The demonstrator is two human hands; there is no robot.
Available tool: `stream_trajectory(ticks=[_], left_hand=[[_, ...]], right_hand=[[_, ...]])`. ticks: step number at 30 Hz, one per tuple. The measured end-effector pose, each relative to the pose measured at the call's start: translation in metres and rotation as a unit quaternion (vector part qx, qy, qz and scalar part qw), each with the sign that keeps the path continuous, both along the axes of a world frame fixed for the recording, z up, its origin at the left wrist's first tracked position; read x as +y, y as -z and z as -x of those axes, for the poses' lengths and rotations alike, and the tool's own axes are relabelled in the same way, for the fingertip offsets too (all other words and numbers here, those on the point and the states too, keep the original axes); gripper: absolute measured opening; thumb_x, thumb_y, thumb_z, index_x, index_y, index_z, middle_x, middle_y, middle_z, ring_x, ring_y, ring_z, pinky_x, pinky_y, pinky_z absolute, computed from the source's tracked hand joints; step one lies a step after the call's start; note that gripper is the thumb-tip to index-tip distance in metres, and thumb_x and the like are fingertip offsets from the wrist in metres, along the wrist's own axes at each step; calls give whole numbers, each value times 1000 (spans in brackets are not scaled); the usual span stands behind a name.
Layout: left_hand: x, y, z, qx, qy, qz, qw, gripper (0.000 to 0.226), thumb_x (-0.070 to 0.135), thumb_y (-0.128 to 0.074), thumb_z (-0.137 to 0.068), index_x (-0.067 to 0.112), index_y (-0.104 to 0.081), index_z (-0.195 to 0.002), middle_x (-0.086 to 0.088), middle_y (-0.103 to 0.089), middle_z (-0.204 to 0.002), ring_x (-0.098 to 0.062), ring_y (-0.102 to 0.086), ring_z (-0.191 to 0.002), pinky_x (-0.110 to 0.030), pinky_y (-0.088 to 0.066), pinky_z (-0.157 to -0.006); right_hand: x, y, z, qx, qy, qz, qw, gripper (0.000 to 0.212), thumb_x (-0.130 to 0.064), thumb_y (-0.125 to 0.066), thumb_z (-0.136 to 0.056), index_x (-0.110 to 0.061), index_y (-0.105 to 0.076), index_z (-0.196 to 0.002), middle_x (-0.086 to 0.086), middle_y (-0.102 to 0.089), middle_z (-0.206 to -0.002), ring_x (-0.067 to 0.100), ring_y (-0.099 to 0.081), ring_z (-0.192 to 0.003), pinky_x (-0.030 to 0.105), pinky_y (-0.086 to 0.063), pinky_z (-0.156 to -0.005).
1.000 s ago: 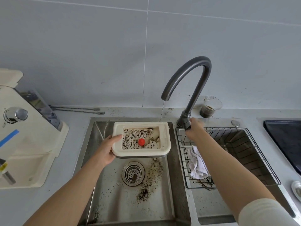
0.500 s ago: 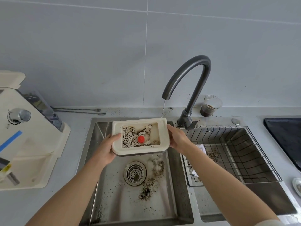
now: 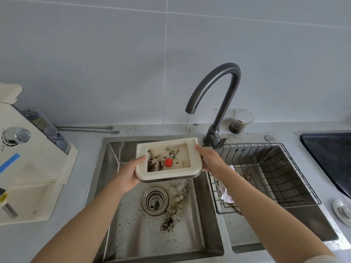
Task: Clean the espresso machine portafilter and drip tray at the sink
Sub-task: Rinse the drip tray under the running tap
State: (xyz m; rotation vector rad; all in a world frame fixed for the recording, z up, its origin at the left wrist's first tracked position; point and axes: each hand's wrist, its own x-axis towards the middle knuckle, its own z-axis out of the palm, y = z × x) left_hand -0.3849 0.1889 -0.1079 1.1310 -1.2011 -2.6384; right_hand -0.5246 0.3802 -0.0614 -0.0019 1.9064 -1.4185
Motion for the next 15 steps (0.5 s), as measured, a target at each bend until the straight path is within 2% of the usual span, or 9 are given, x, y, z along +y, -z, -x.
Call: stream_trajectory(ticks=[5,8,11,15], left_hand=[[2,-3,5,-14,6,-2,1000,14,21,-50,-93,13,-58,-102,-9,-63,-104,-24,-60,-96,-39,-50,-81],[2,-4,10,-14,13,2,1000,17,25,-49,-94,14,-57,-104,-9,-63,-104,-24,-59,-97,-41,-49,-85],[3,-7,15,-11,16,12,1000,17,24,-48,-94,13,-56,-105,-8,-63,-102,-23,-59,-96,-41,-49,-86],[-1,-8,19,-2,31,25,999,28,24,-49,-94,13,-51,-120,-9,-60,-111,-24,-57,-104,-43,-48,-89]], right_hand=[[5,-1,4,13,6,-1,1000,29,-34,-41,-97,-9,-55,-105,0,-62,-82,15,-61,-74,36,-53,-79],[8,-1,6,25,7,-2,1000,29,-35,-41,-97,-10,-55,-104,1,-62,-85,16,-62,-77,38,-54,-82],[10,-2,7,28,10,10,1000,27,-34,-40,-97,-11,-54,-103,2,-62,-86,16,-62,-77,36,-54,-78],[12,-3,7,28,14,20,999,28,-33,-38,-98,-11,-53,-107,2,-62,-87,16,-62,-78,34,-54,-75]])
